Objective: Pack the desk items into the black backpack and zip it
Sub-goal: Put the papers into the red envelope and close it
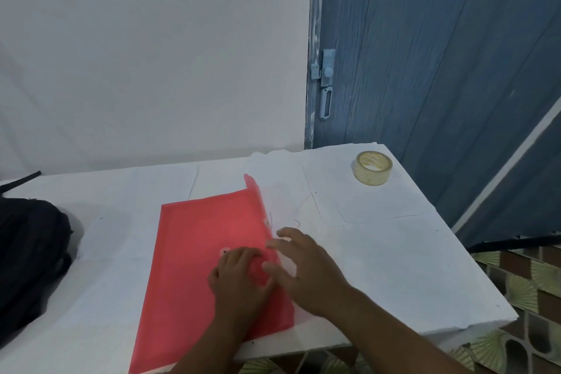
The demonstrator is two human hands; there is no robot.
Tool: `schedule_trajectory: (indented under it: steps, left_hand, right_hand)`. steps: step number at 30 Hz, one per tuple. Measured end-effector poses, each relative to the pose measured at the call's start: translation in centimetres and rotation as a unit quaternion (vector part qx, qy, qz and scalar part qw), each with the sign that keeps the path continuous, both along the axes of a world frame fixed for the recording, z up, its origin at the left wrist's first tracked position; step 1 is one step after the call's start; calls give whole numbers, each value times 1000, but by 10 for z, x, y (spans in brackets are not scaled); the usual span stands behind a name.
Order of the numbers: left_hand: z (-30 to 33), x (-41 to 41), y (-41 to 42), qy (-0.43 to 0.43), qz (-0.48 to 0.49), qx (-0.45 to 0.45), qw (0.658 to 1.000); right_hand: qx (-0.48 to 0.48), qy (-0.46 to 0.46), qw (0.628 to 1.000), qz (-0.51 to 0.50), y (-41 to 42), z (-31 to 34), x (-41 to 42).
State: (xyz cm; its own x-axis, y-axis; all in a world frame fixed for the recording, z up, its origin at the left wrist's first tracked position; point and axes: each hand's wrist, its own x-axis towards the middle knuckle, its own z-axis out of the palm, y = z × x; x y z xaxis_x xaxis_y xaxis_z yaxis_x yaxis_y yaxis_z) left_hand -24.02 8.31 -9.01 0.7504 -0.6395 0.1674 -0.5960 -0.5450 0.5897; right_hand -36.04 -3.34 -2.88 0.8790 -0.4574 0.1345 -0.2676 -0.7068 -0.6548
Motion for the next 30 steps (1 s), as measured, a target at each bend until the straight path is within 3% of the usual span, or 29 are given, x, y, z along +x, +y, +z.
schedule_trajectory:
  steps: [2, 5, 9, 12, 14, 16, 19, 22, 25, 28, 30]
  left_hand:
    - [6, 3, -1, 4, -8, 20, 1000]
    - [21, 8, -5, 37, -6, -3, 999]
    - [33, -5, -22, -34, 23, -144, 989]
    - [27, -17, -45, -74, -45, -223, 971]
    - [13, -29, -56, -39, -86, -189, 977]
    - [-5, -41, -62, -13, -115, -90, 989]
    - [-21, -50, -67, -74, -131, 49, 987]
    - [-18, -46, -69, -80, -113, 61, 988]
    - [-19, -46, -67, -104, -114, 78, 985]
    - [-20, -48, -70, -121, -110, 92, 982]
    - [-20, -49, -70, -113, -110, 92, 983]
  right_hand:
    - [-32, 54, 998, -28, 0, -2, 0]
    - [-10, 51, 993, -103, -14, -5, -10]
    - [-3, 41, 986, -161, -40, -13, -33]
    - [-23, 38, 981, -187, -55, -21, -53]
    - [-17, 67, 976, -205, -64, -27, -71]
    - [-20, 84, 970, -228, -72, -32, -89]
    - [-45, 93, 934, -341, -87, -37, -120]
    - [-7, 167, 872, -460, -107, -40, -151]
    - [72, 208, 834, -505, -126, -41, -176]
    - [151, 208, 823, -506, -138, -34, -196]
    - [202, 139, 830, -501, -147, -31, -212]
